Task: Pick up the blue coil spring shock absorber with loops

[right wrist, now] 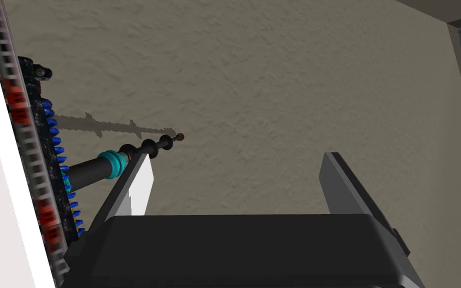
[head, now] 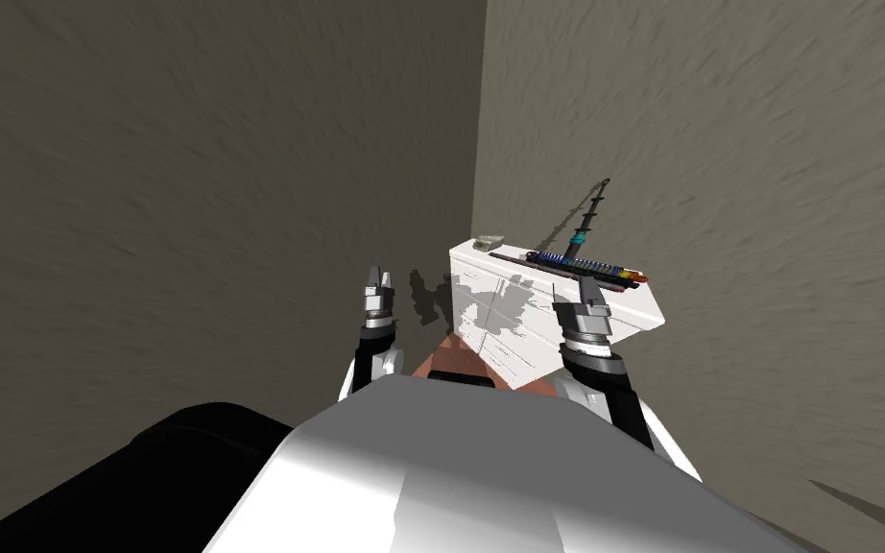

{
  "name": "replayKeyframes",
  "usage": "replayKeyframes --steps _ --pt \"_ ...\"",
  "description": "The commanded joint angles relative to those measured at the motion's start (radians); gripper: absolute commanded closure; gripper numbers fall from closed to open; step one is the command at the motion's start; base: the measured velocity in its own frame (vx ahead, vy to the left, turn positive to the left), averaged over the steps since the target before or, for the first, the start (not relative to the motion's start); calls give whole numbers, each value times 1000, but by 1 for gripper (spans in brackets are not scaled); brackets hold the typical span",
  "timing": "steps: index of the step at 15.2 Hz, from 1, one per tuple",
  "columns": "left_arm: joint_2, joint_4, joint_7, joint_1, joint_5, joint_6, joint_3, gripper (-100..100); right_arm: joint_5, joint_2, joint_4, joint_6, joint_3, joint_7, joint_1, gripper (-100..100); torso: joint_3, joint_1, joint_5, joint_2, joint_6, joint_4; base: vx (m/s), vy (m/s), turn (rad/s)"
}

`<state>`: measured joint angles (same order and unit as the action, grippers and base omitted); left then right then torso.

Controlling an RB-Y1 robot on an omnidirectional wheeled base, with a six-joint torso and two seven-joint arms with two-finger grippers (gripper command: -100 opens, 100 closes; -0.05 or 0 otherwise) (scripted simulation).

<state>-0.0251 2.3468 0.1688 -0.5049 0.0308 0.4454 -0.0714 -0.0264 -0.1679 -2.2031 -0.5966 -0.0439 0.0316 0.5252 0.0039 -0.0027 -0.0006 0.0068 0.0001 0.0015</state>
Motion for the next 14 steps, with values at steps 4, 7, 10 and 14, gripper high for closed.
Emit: replayKeyframes --steps 4,7,10,14 --pt "0 0 0 0 0 0 0 0 12 -113 53 -66 -7 22 -11 -100 0 -2 0 0 0 0 -89 -50 -26" --pt "0 0 0 0 0 0 0 0 18 -167 81 -99 -11 30 -14 -100 1 -3 -1 1 0 0 -90 -56 -16" --pt "0 0 0 0 0 0 0 0 25 -225 113 -133 -15 38 -17 -100 0 -2 0 -1 0 0 -68 -51 -16" --pt "0 0 0 0 0 0 0 0 40 -321 188 -206 -23 51 -19 -100 -2 -2 0 -3 0 -1 -54 -54 -12"
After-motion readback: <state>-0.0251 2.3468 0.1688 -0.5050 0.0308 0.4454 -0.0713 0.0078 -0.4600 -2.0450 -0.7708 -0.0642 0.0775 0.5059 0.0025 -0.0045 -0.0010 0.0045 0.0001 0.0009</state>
